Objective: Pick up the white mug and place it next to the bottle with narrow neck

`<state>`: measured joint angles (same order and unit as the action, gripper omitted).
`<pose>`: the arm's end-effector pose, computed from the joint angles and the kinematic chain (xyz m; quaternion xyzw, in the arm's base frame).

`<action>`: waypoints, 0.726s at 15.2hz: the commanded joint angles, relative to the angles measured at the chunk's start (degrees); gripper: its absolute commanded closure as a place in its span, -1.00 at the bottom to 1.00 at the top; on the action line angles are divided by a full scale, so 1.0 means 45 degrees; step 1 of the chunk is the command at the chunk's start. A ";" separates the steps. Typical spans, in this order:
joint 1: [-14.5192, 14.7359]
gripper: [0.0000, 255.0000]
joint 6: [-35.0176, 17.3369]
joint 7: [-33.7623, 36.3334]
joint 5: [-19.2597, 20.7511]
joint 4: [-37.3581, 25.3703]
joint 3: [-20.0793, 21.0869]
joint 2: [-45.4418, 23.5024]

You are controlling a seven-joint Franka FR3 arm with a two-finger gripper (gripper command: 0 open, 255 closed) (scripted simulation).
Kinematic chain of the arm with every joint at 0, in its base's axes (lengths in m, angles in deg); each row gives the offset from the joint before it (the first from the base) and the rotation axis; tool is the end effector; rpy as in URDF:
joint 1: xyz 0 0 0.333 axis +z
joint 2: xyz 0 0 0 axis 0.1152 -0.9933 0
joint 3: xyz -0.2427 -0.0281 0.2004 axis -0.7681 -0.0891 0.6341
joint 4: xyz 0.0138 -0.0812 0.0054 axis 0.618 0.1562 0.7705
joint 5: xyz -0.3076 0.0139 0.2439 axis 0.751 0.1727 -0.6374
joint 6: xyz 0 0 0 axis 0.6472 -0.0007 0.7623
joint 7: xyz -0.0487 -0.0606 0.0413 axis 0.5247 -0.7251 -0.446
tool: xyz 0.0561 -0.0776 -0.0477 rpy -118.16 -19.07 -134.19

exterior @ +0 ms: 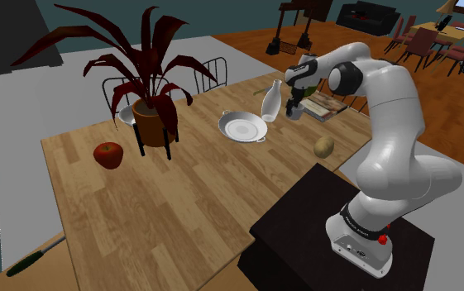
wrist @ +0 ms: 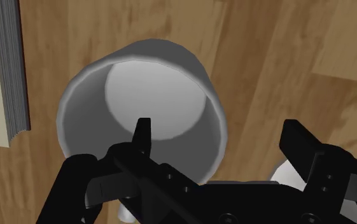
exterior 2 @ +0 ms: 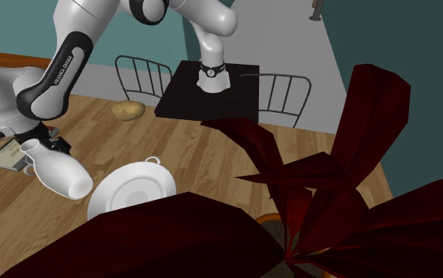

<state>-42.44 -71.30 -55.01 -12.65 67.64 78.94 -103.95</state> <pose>0.5752 -0.4882 0.1962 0.9992 0.0285 0.0009 0.0268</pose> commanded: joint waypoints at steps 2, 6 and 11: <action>0.0074 -1.00 0.0562 0.0033 0.0046 0.0222 -0.0045 0.0787; 0.0090 -1.00 0.0750 0.0040 0.0061 0.0249 -0.0057 0.1002; 0.0090 -1.00 0.0751 0.0040 0.0061 0.0247 -0.0057 0.1001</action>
